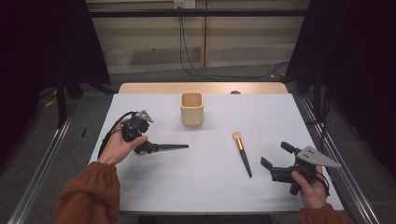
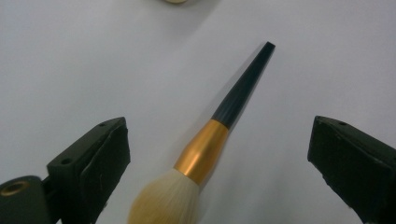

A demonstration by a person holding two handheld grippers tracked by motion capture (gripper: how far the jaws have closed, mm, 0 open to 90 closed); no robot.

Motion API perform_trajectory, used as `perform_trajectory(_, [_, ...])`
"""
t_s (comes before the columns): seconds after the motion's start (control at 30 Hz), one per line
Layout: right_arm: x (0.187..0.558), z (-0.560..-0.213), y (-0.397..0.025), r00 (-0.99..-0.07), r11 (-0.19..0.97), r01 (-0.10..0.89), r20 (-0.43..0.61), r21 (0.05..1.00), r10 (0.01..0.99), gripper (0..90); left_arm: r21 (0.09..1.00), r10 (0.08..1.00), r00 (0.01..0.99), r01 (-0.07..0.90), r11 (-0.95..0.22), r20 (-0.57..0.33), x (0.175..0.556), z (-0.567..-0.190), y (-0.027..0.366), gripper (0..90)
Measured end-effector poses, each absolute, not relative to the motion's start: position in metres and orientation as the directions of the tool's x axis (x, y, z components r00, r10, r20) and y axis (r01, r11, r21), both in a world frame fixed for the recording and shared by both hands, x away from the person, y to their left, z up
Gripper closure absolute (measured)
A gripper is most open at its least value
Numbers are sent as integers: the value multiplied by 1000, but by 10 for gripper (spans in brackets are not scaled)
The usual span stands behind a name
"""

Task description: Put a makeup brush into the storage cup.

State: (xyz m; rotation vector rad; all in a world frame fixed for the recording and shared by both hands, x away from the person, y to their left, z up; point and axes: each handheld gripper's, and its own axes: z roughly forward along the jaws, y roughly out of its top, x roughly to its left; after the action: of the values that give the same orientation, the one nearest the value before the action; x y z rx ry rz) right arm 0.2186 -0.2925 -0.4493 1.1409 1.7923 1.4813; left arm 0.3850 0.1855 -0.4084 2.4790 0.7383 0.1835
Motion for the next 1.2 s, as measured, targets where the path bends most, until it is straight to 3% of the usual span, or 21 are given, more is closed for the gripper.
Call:
perform_trajectory(0.3, [219, -450, -293, -495, 35, 265, 104, 964, 863, 0, 418, 443, 896, 392, -820, 28, 392, -406, 179, 87])
perform_trajectory(0.83, [220, -450, -291, -502, 45, 271, 101, 962, 859, 0, 279, 381, 924, 373, -885, -25, 407, -424, 173, 71])
perform_trajectory(0.93, [219, -450, -291, -504, 49, 270, 98, 962, 858, 0, 270, 336, 942, 326, -906, -10, 409, -426, 170, 119])
perform_trajectory(1.03, [219, -451, -291, -505, 52, 270, 95, 962, 858, 0, 257, 343, 938, 341, -904, -36, 411, -429, 167, 210])
perform_trajectory(1.13, [219, -451, -291, -506, 52, 269, 95, 962, 857, 0, 204, 314, 949, 313, -928, -26, 414, -433, 164, 267])
perform_trajectory(1.2, [219, -451, -291, -507, 53, 271, 95, 961, 857, 0, 201, 320, 947, 319, -926, -25, 417, -434, 165, 268])
